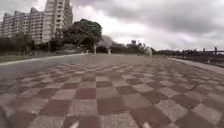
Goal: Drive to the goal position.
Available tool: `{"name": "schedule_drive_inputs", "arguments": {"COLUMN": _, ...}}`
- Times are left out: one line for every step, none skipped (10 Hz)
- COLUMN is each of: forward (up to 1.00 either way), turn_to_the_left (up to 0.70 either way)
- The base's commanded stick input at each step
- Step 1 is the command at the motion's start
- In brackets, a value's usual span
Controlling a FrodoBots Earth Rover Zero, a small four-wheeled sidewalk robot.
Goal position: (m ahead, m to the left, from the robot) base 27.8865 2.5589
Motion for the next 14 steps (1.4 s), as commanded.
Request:
{"name": "schedule_drive_inputs", "arguments": {"forward": 0.5, "turn_to_the_left": 0.49}}
{"name": "schedule_drive_inputs", "arguments": {"forward": 0.5, "turn_to_the_left": 0.0}}
{"name": "schedule_drive_inputs", "arguments": {"forward": 0.5, "turn_to_the_left": 0.0}}
{"name": "schedule_drive_inputs", "arguments": {"forward": 0.5, "turn_to_the_left": 0.0}}
{"name": "schedule_drive_inputs", "arguments": {"forward": 0.5, "turn_to_the_left": 0.0}}
{"name": "schedule_drive_inputs", "arguments": {"forward": 0.5, "turn_to_the_left": 0.0}}
{"name": "schedule_drive_inputs", "arguments": {"forward": 0.5, "turn_to_the_left": 0.0}}
{"name": "schedule_drive_inputs", "arguments": {"forward": 0.5, "turn_to_the_left": 0.0}}
{"name": "schedule_drive_inputs", "arguments": {"forward": 0.5, "turn_to_the_left": 0.0}}
{"name": "schedule_drive_inputs", "arguments": {"forward": 0.5, "turn_to_the_left": 0.0}}
{"name": "schedule_drive_inputs", "arguments": {"forward": 0.5, "turn_to_the_left": 0.0}}
{"name": "schedule_drive_inputs", "arguments": {"forward": 0.5, "turn_to_the_left": 0.0}}
{"name": "schedule_drive_inputs", "arguments": {"forward": 0.5, "turn_to_the_left": 0.36}}
{"name": "schedule_drive_inputs", "arguments": {"forward": 0.5, "turn_to_the_left": 0.5}}
